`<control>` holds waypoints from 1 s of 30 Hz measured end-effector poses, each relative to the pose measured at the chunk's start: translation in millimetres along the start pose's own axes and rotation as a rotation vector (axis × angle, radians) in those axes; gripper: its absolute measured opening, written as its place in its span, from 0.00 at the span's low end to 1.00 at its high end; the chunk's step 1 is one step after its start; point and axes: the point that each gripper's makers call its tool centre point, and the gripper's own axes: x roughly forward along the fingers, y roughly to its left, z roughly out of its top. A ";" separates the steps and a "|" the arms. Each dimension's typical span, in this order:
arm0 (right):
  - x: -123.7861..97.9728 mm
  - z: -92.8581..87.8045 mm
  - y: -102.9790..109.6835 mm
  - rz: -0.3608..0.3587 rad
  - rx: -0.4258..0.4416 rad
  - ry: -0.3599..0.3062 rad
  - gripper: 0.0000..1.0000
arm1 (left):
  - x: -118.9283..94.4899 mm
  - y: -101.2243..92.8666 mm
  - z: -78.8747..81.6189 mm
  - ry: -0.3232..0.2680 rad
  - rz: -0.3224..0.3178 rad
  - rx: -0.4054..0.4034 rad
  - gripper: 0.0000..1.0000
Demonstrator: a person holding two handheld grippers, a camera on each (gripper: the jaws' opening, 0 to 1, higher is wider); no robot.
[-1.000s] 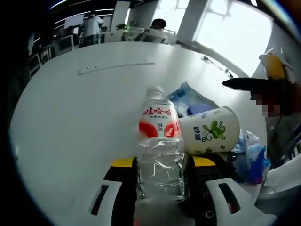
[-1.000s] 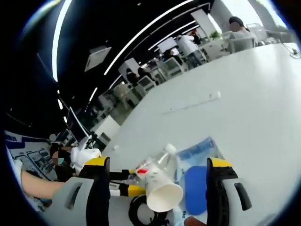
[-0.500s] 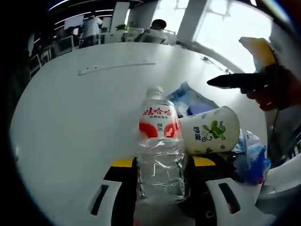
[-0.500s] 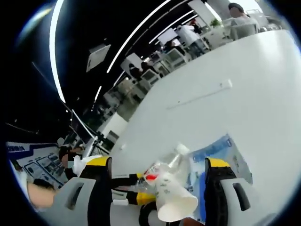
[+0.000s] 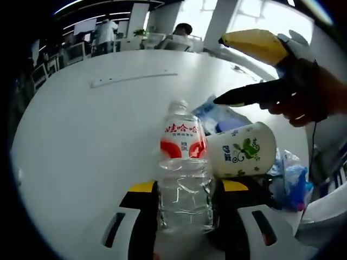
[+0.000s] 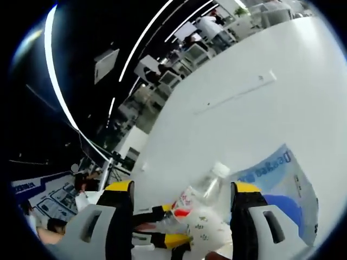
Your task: Arrange the tabletop items into an orderly group along one side of the table until the central work area is clear of visible clutter.
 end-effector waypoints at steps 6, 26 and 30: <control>15.8 -3.0 -1.3 0.005 0.049 0.048 0.68 | 0.1 0.2 0.2 -0.006 0.001 0.004 0.41; 46.0 -4.9 -22.7 -0.050 0.190 0.061 0.65 | 0.6 0.3 1.5 -0.019 0.001 0.016 0.41; 47.0 -7.9 -25.7 -0.065 0.193 0.086 0.62 | 1.3 0.2 1.8 -0.024 -0.001 0.021 0.41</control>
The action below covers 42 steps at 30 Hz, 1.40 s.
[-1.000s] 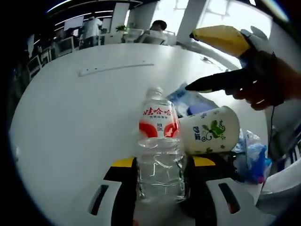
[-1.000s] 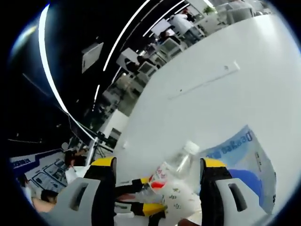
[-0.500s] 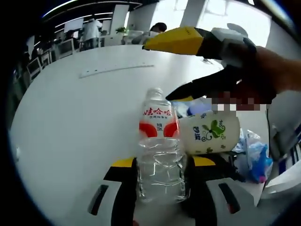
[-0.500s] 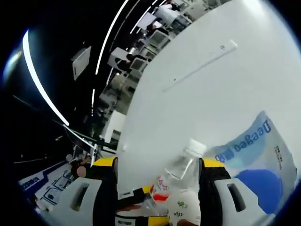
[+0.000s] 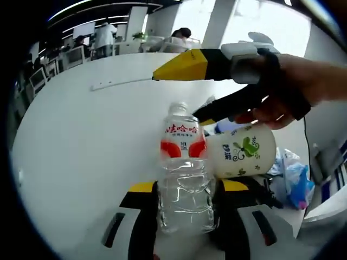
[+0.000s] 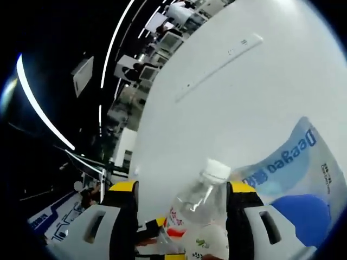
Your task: Arrange the tabletop items into an orderly group along one side of the table until the central work area is clear of visible clutter.
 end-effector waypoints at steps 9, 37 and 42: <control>12.9 0.4 -6.5 -0.050 -0.013 0.023 0.58 | -0.1 -0.1 -0.1 -0.005 -0.002 0.008 0.40; 14.2 5.6 -11.1 -0.091 0.013 -0.035 0.23 | -5.7 0.8 -2.3 -0.009 -0.026 -0.001 0.38; 12.7 7.9 6.8 -0.051 -0.059 -0.047 0.21 | -10.4 2.7 -2.8 -0.015 -0.017 -0.007 0.37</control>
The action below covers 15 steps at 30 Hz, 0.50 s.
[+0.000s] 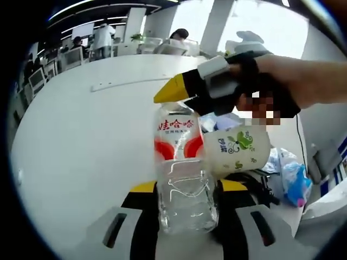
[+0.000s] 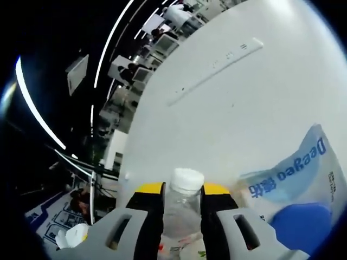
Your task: Arrange the tabletop items into an orderly group along one side of the table until the central work area is clear of visible clutter.
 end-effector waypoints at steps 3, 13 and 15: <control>-1.8 1.9 15.1 0.037 -0.055 -0.015 0.21 | -3.6 3.8 1.0 -0.007 0.025 0.015 0.36; -11.0 23.1 67.3 0.144 -0.195 -0.096 0.19 | -24.0 20.7 28.7 -0.098 0.077 0.042 0.36; -13.5 27.3 81.7 0.181 -0.247 -0.114 0.19 | -29.2 23.3 35.2 -0.119 0.082 0.041 0.36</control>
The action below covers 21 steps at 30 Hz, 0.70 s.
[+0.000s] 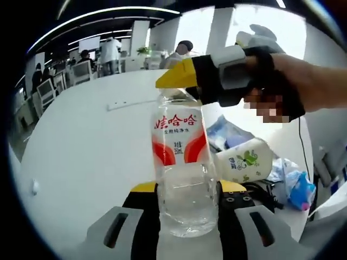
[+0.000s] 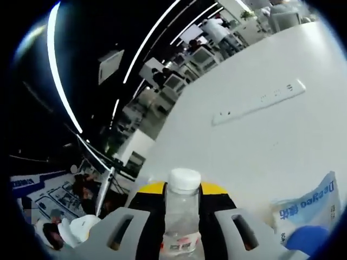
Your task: Arrange the tabletop items into an orderly group along one side of the table until the central work area is clear of visible clutter.
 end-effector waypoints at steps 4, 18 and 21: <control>-1.1 10.2 19.9 0.047 -0.106 -0.019 0.18 | -5.2 5.4 9.3 -0.028 0.020 0.015 0.36; 1.8 12.0 72.6 0.194 -0.474 -0.012 0.18 | -7.7 23.2 17.2 -0.048 0.085 0.021 0.36; 4.5 10.5 86.1 0.251 -0.584 -0.016 0.18 | -7.5 28.2 19.2 -0.057 0.104 0.016 0.36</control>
